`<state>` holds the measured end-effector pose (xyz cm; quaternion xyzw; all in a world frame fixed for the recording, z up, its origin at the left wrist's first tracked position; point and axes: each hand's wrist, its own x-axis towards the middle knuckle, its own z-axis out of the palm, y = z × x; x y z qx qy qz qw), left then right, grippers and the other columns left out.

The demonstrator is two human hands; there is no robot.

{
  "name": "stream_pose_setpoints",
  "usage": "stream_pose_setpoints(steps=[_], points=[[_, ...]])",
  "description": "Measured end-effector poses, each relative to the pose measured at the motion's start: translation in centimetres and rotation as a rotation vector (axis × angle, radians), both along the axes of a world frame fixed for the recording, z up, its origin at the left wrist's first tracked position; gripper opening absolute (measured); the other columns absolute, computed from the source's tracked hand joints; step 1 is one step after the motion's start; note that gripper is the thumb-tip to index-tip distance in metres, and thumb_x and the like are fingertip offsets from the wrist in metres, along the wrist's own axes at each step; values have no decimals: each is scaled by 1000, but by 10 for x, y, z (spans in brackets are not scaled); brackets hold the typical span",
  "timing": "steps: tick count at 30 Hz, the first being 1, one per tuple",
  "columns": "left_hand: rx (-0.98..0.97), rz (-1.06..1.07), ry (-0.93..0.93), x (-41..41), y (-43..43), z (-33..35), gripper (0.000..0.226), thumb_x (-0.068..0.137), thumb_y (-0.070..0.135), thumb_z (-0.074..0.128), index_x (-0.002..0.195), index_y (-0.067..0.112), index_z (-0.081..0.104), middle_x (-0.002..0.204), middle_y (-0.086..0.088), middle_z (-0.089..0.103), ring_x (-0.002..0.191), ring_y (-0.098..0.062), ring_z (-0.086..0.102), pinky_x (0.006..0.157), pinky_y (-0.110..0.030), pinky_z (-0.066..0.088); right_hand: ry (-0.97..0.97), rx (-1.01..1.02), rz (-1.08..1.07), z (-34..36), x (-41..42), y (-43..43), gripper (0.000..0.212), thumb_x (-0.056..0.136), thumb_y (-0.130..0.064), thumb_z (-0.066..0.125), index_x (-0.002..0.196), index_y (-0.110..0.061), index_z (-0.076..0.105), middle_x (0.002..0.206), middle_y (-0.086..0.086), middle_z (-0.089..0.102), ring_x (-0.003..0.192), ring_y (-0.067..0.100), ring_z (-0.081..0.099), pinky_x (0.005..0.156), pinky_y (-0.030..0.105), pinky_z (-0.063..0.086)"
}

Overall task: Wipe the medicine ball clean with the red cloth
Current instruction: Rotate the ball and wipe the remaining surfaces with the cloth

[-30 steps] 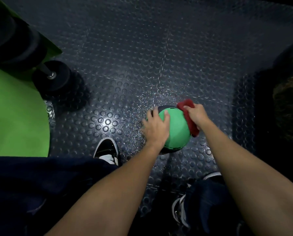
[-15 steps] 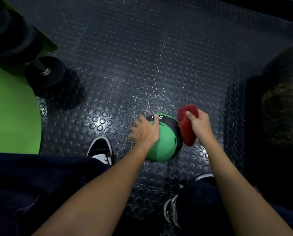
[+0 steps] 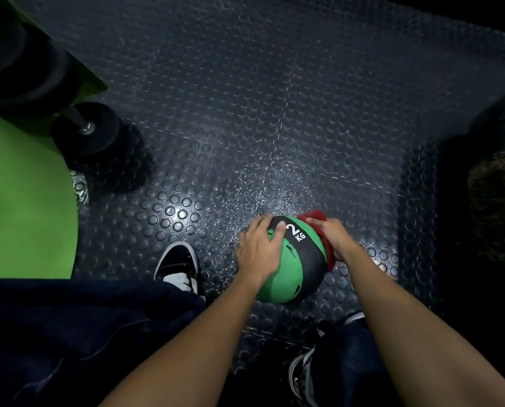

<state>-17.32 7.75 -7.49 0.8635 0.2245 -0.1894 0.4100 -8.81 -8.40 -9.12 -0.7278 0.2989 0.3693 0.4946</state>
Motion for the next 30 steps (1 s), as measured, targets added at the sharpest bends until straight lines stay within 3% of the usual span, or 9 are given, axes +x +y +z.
stream_pose_setpoints(steps=[7,10,13,16,19,21,23,26,30], points=[[-101,50,135,45,32,7,57,104,53,29,139,14,53,147,-11,51,129,-31,52,113,-52,38,-366,-52,-241,14,-34,6,23,90,-26,62,102,-7,67,79,3,67,71,18,61,74,34,50],[-38,226,154,65,51,11,38,107,27,26,106,6,58,121,-18,63,95,-30,57,89,-39,47,-579,-31,-157,47,-39,25,12,93,-26,59,95,-17,66,78,-3,65,67,9,58,64,24,47],[23,188,49,74,47,29,35,103,29,29,109,16,61,108,-4,64,101,-27,56,103,-51,42,-697,-2,-146,70,-28,36,15,94,-27,57,100,-17,66,80,-6,66,70,5,61,60,11,46],[110,15,24,74,43,34,53,97,54,23,129,31,59,135,-5,59,122,-34,53,106,-61,36,-870,-30,155,69,-21,52,24,92,-27,60,113,-18,65,107,-5,67,101,9,61,91,24,49],[139,-8,55,83,57,28,51,104,47,23,129,26,61,139,-12,59,124,-35,54,103,-46,40,-968,-191,640,42,-21,69,38,90,-36,58,126,-25,58,136,-7,53,132,13,41,114,38,25],[134,-22,70,89,62,25,47,106,36,24,132,23,60,142,-12,56,127,-34,53,102,-43,38,-958,-151,554,30,-15,77,36,90,-37,56,124,-26,60,131,-7,57,127,13,47,110,35,32],[126,-52,68,91,62,23,45,107,33,24,137,24,56,146,-10,53,131,-33,49,106,-44,36,-849,-85,279,28,-1,82,26,91,-31,58,113,-21,67,107,-4,69,100,11,62,88,25,48],[102,-63,32,88,66,14,46,107,35,25,142,26,52,150,-6,50,135,-30,47,112,-46,35,-580,-44,53,18,24,77,11,92,-22,59,89,-16,67,69,-3,63,60,10,56,54,19,41],[118,-61,22,88,64,17,45,104,39,29,140,31,55,148,-1,53,132,-29,49,111,-49,36,-229,44,-150,-9,21,56,18,93,-23,57,91,-6,63,68,3,60,57,17,54,58,27,44]])
